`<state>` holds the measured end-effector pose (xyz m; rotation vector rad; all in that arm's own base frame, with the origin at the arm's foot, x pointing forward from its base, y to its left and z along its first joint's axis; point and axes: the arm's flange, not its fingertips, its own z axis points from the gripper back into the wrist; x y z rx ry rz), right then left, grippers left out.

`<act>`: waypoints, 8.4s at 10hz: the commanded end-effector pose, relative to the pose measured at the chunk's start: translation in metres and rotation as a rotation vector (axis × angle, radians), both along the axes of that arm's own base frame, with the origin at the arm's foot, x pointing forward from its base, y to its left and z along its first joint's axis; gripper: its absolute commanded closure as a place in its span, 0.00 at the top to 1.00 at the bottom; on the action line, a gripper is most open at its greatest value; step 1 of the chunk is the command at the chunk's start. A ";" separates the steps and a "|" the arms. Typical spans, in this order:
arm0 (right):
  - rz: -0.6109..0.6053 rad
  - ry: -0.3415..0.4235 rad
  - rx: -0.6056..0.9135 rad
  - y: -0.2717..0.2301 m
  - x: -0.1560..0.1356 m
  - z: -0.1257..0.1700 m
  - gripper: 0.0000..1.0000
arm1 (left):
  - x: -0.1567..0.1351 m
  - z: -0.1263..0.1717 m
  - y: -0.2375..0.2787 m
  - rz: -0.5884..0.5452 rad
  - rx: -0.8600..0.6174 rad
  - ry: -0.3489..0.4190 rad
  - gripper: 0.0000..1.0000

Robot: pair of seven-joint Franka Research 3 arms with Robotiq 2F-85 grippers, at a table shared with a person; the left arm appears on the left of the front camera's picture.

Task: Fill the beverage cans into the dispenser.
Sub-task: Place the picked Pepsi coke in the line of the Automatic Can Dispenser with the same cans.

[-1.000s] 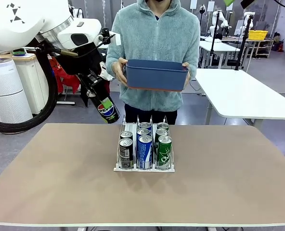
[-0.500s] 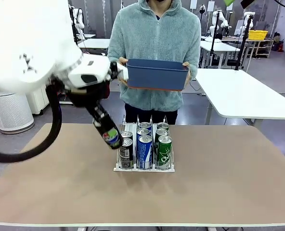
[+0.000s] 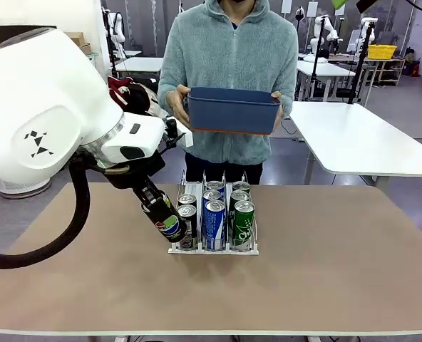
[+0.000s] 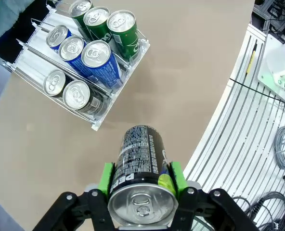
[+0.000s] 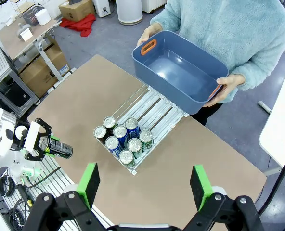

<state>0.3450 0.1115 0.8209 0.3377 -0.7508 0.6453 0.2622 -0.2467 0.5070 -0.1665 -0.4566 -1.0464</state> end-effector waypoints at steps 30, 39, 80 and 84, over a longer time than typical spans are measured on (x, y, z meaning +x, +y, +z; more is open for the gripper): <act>-0.002 -0.004 0.002 0.000 0.000 -0.001 1.00 | 0.134 -0.097 -0.029 -0.084 0.154 -0.036 0.58; -0.002 -0.004 0.002 0.000 0.000 -0.001 1.00 | 0.193 -0.101 -0.041 -0.067 0.108 -0.045 0.58; -0.002 -0.004 0.002 0.000 0.000 -0.001 1.00 | 0.112 0.053 0.032 0.032 -0.040 -0.098 1.00; -0.002 -0.004 0.002 0.000 0.000 -0.001 1.00 | 0.111 0.134 0.095 -0.038 0.010 -0.130 1.00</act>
